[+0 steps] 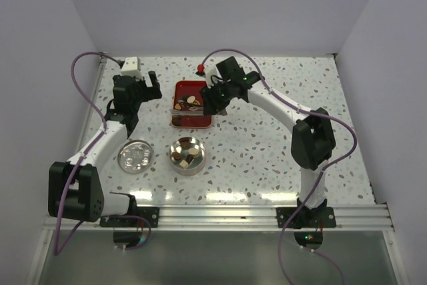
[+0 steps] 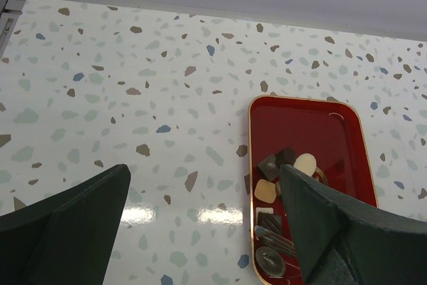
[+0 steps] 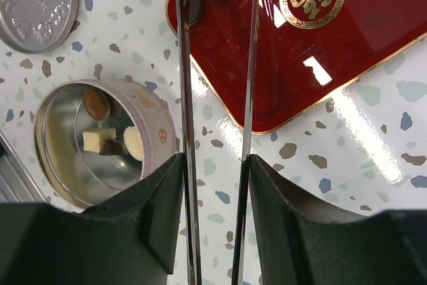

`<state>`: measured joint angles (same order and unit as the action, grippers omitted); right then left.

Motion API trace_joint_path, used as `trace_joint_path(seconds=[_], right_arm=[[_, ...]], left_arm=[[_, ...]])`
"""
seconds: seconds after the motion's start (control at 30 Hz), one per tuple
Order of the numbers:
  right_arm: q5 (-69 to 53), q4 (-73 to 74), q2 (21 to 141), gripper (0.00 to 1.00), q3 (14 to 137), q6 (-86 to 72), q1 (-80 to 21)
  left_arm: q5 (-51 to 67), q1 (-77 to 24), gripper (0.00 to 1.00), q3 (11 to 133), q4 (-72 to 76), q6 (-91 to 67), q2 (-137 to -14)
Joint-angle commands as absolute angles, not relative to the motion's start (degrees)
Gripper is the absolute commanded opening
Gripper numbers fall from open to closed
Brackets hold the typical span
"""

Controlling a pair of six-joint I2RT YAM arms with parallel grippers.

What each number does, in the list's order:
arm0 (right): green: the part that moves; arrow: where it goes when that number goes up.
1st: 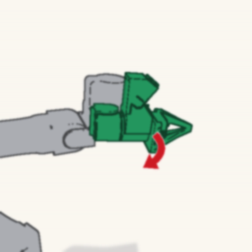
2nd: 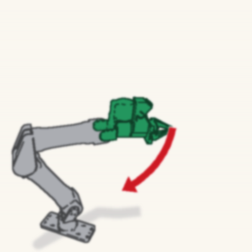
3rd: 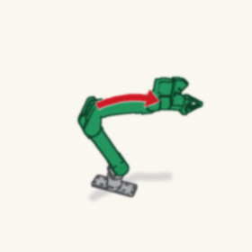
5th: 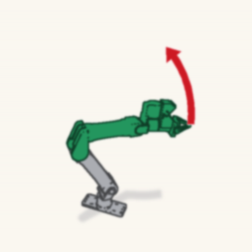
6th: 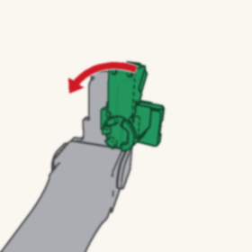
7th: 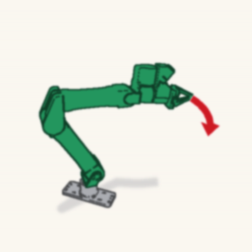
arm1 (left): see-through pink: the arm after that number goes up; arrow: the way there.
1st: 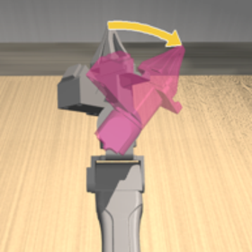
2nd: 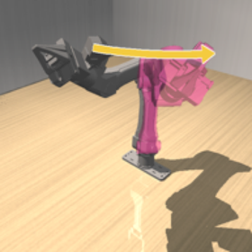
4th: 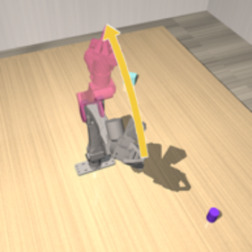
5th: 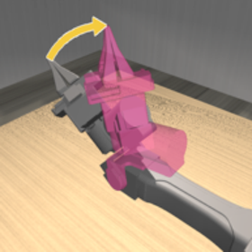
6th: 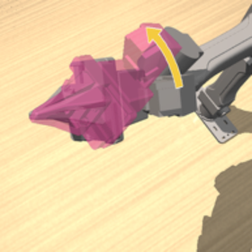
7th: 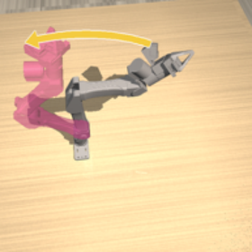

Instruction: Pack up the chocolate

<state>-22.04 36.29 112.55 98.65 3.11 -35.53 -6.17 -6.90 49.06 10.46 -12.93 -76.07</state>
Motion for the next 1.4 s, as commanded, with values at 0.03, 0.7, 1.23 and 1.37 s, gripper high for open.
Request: trace_joint_path(seconds=[0.03,0.7,1.23,1.37], right_arm=[[-23.6,33.9,113.2,0.45,101.8,4.0,-35.2],[-24.5,34.2,113.6,0.3,102.0,4.0,-35.2],[-24.9,33.6,106.5,0.27,99.6,2.7,-35.2],[-24.5,33.8,105.2,0.27,98.0,2.8,-35.2]], left_arm=[[-6.6,-7.2,1.0,51.5,10.5,-13.1,-76.2],[-6.7,-7.2,1.0,51.5,10.5,-13.2,-75.8],[-6.6,-7.2,1.0,51.4,10.5,-13.3,-75.8],[-6.6,-7.3,1.0,51.4,10.5,-13.2,-75.8]])
